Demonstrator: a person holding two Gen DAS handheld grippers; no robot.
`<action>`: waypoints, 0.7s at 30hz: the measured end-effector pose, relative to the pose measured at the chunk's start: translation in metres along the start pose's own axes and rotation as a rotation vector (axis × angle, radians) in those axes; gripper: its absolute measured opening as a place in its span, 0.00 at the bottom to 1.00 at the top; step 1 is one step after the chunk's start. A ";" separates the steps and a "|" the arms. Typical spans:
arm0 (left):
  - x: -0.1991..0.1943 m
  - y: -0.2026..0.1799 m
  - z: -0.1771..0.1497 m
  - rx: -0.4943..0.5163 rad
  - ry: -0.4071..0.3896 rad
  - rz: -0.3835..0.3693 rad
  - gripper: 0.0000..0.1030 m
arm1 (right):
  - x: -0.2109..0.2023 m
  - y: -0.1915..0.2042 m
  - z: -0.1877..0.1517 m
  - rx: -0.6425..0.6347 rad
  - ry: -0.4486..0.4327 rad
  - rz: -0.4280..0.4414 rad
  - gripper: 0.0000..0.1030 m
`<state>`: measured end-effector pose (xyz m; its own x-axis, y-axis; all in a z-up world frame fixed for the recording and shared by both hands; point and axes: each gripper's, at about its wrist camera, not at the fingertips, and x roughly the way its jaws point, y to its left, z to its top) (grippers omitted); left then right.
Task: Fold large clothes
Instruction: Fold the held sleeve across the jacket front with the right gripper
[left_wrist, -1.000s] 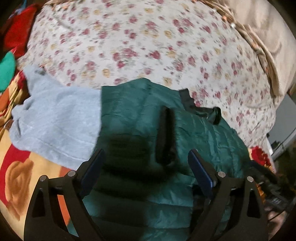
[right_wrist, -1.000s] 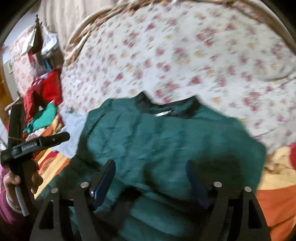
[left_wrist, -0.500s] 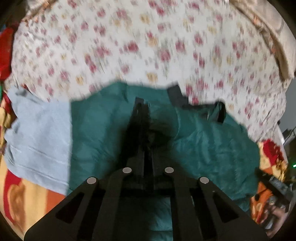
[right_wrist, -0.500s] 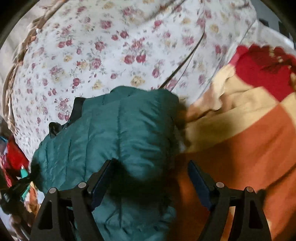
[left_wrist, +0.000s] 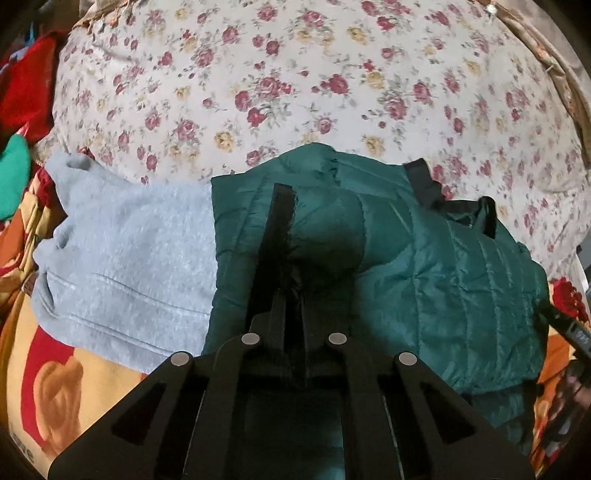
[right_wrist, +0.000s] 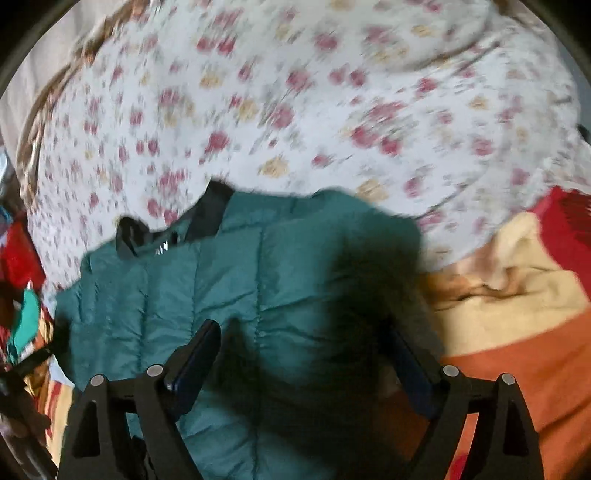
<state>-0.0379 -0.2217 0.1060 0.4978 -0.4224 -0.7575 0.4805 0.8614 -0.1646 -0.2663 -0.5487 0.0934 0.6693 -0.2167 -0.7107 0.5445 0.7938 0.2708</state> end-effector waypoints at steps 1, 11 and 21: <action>-0.004 -0.001 -0.001 0.009 -0.003 0.004 0.13 | -0.010 -0.003 -0.001 -0.002 -0.018 -0.007 0.86; -0.029 -0.026 -0.013 0.112 -0.109 0.034 0.62 | -0.019 0.047 -0.029 -0.192 0.014 0.086 0.86; 0.032 -0.030 -0.024 0.103 0.001 0.108 0.63 | 0.053 0.058 -0.014 -0.259 0.018 -0.025 0.86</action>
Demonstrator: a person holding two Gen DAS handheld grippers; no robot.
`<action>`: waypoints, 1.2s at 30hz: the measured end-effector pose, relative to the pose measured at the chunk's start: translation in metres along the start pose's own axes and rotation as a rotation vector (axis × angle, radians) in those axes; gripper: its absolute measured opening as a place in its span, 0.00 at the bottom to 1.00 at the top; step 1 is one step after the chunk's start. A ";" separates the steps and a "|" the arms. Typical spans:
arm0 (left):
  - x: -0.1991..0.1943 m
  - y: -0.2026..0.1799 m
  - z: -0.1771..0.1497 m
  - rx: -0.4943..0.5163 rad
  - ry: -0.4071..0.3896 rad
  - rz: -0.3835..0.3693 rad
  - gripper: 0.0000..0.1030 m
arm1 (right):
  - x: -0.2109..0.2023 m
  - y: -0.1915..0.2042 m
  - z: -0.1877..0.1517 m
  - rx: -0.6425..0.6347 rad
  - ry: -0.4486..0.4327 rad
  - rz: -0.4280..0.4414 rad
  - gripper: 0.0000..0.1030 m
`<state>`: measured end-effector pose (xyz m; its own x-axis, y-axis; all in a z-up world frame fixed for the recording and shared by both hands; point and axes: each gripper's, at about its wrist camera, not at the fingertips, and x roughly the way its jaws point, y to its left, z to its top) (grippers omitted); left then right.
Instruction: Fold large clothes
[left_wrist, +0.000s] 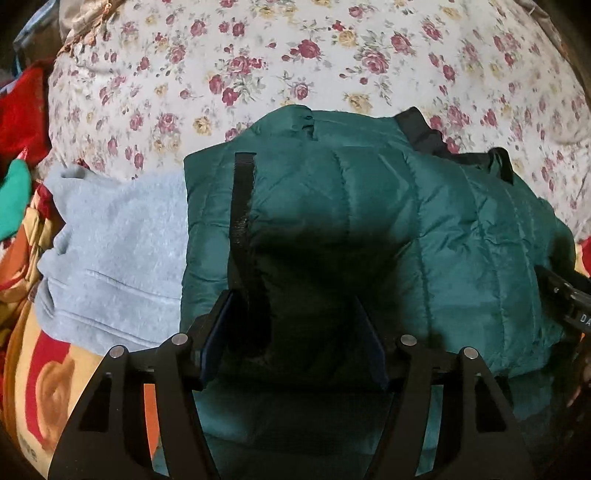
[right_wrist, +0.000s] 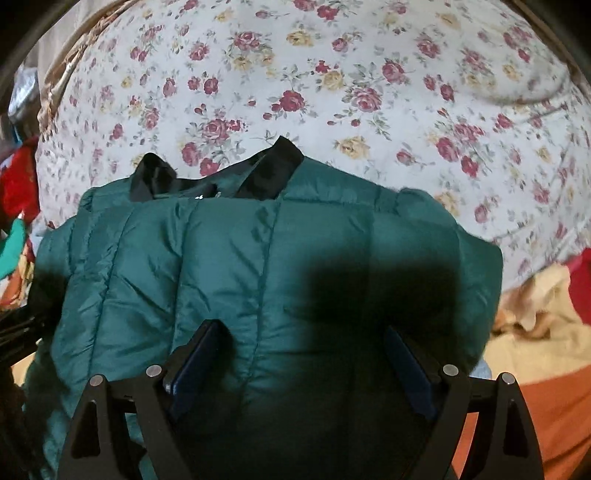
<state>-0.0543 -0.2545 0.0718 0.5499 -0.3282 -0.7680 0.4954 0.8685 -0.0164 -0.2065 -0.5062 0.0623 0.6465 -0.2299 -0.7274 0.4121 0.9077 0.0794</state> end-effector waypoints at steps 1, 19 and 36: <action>0.001 -0.001 0.001 0.000 -0.001 0.004 0.63 | 0.001 -0.001 0.001 -0.001 0.001 -0.001 0.86; 0.001 -0.005 -0.003 0.020 -0.016 0.029 0.67 | -0.033 -0.009 -0.036 -0.024 0.063 -0.064 0.82; -0.041 0.012 -0.020 -0.023 -0.026 -0.012 0.73 | -0.096 -0.022 -0.040 0.086 -0.010 0.001 0.82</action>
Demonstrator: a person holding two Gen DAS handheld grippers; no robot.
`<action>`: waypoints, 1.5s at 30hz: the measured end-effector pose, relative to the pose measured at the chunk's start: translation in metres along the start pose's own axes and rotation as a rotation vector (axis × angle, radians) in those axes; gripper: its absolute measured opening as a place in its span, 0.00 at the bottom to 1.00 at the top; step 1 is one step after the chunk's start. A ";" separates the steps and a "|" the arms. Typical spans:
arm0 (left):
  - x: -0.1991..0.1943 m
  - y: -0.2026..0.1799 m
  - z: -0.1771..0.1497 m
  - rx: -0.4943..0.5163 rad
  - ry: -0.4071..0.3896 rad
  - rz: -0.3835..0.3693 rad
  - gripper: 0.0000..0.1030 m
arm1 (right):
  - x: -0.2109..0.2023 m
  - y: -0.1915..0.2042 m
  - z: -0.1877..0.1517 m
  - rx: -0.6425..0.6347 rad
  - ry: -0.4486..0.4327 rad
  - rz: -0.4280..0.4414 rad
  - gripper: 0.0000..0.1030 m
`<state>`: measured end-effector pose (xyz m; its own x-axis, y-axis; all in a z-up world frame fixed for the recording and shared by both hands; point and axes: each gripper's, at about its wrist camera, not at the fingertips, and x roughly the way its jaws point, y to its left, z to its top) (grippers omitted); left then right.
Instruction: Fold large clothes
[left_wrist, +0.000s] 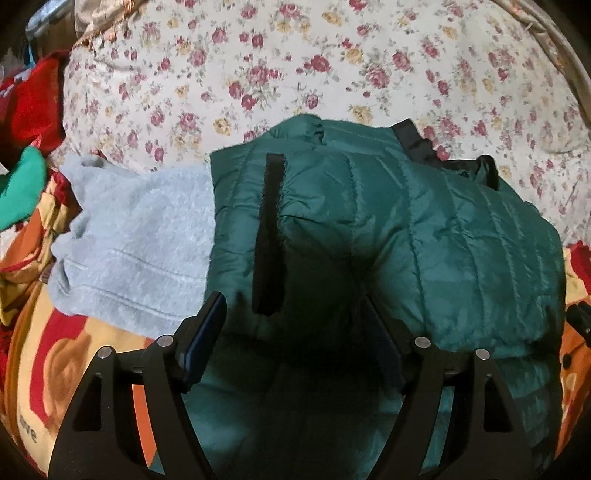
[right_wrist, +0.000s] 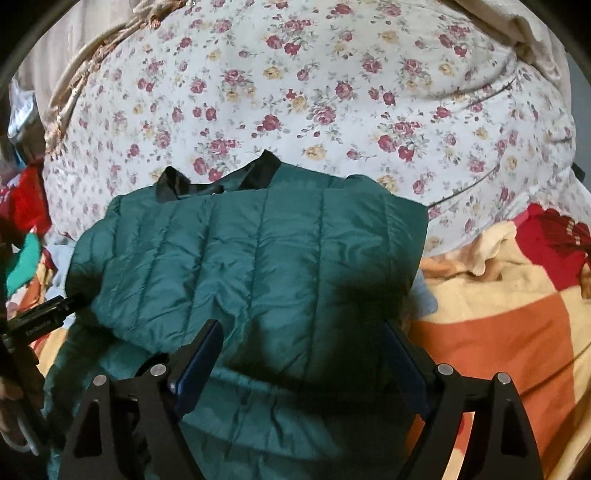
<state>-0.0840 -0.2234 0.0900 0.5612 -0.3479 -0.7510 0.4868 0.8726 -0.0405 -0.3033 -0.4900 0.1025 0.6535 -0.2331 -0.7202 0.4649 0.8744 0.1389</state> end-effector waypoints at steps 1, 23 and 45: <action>-0.004 0.000 -0.001 0.004 -0.007 0.001 0.73 | -0.001 0.001 -0.002 0.001 0.006 -0.001 0.82; -0.060 0.004 -0.042 0.045 -0.050 0.028 0.73 | -0.016 0.015 -0.055 0.050 0.092 -0.011 0.82; -0.081 0.030 -0.102 0.052 -0.005 0.056 0.73 | -0.043 0.021 -0.117 0.090 0.146 -0.016 0.82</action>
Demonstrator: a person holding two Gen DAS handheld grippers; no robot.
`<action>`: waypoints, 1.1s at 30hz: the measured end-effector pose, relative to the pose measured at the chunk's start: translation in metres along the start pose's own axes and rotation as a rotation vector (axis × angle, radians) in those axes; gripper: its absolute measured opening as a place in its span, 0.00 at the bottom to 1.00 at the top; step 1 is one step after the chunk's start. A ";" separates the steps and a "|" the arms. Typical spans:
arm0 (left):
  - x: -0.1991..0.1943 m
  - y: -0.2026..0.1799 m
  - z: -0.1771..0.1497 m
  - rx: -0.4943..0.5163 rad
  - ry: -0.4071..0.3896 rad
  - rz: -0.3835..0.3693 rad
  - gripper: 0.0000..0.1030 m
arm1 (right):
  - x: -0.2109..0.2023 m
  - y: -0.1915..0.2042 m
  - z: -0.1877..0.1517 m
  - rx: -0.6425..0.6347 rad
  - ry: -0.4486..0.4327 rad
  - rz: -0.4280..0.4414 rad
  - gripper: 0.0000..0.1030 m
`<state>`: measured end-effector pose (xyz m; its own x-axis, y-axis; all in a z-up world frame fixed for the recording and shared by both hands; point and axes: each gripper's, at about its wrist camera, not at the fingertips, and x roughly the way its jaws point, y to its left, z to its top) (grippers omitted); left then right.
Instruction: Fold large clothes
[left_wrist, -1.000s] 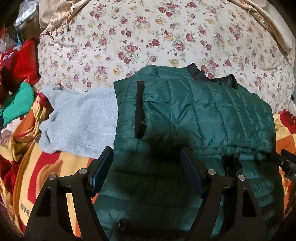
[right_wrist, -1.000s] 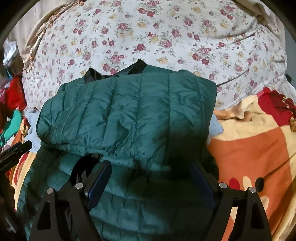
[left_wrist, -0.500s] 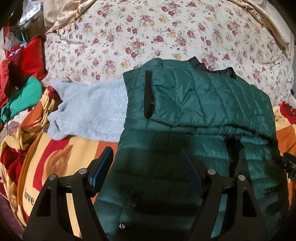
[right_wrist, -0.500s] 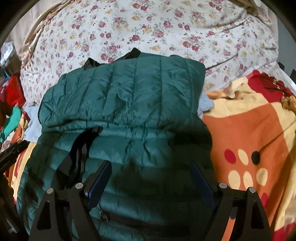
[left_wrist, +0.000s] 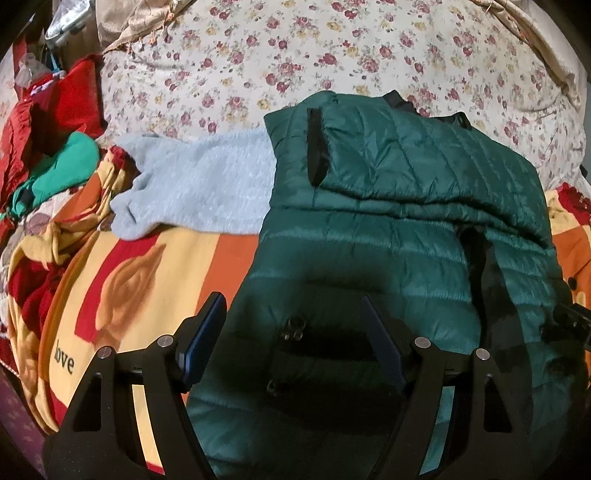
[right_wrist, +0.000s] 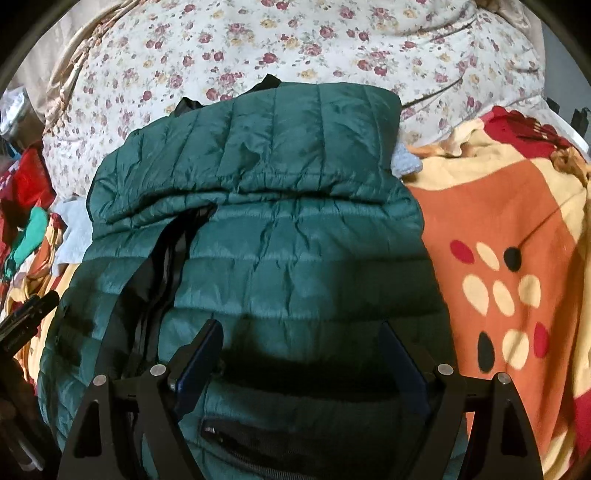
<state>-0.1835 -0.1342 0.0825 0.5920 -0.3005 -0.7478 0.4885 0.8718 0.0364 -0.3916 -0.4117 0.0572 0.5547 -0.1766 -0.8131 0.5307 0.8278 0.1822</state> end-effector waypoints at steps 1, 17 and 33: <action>0.000 0.001 -0.002 -0.005 0.003 -0.002 0.73 | -0.001 0.000 -0.003 0.004 0.001 -0.001 0.82; -0.013 0.014 -0.031 -0.010 0.020 0.006 0.73 | -0.010 0.019 -0.023 0.003 0.001 0.025 0.82; -0.027 0.022 -0.056 0.001 0.034 0.013 0.73 | -0.024 0.012 -0.047 -0.020 0.015 -0.014 0.82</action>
<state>-0.2249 -0.0851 0.0662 0.5761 -0.2763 -0.7693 0.4818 0.8751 0.0466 -0.4290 -0.3728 0.0529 0.5373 -0.1804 -0.8239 0.5252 0.8359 0.1595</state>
